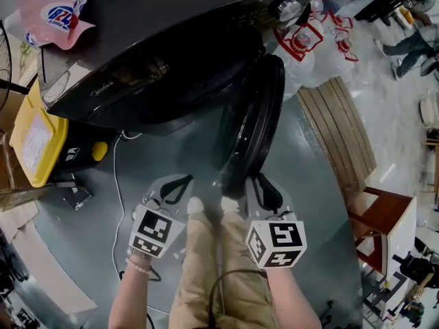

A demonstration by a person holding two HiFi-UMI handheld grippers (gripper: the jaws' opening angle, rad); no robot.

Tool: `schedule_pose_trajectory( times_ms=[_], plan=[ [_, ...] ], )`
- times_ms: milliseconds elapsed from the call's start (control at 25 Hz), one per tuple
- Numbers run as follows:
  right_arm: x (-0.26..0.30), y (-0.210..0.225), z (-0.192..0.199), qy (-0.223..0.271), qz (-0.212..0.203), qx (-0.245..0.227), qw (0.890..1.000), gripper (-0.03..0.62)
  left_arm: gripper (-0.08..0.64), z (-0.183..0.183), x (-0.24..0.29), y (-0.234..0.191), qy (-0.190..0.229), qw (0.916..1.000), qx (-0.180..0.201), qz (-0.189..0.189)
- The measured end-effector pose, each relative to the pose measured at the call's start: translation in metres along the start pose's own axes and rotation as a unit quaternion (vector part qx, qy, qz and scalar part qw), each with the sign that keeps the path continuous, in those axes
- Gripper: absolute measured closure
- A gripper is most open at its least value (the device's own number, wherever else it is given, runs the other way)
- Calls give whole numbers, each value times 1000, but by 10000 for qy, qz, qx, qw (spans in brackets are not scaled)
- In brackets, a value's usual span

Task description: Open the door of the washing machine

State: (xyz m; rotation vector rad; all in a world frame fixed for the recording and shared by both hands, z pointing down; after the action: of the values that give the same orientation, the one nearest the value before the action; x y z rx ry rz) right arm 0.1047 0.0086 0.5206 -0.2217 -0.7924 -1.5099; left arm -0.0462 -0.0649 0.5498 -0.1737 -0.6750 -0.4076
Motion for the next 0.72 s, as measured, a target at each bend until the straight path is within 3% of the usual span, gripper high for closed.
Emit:
schedule_pose_trajectory(
  times_ms=[360,720],
  plan=[
    [-46,63,8,-5,739,-59,9972,518,565,-5,3,26,-129,9986,392,318],
    [-78,126,5,87,1406,-141,9899,529,565,-16,5,30,-58,9988,395,289]
  ],
)
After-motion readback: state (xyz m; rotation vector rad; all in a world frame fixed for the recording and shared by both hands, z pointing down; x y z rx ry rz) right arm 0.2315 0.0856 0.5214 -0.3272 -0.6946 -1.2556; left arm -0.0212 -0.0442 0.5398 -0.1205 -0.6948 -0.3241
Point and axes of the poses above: the fingertips, and each gripper's own axes: x forward along the fingers, y to its right, z out of its underside, the point moved 4 cm from there along -x, backward along the fingers, and after that the axes turned 9 degrees about -z, right-handed, at the moved point
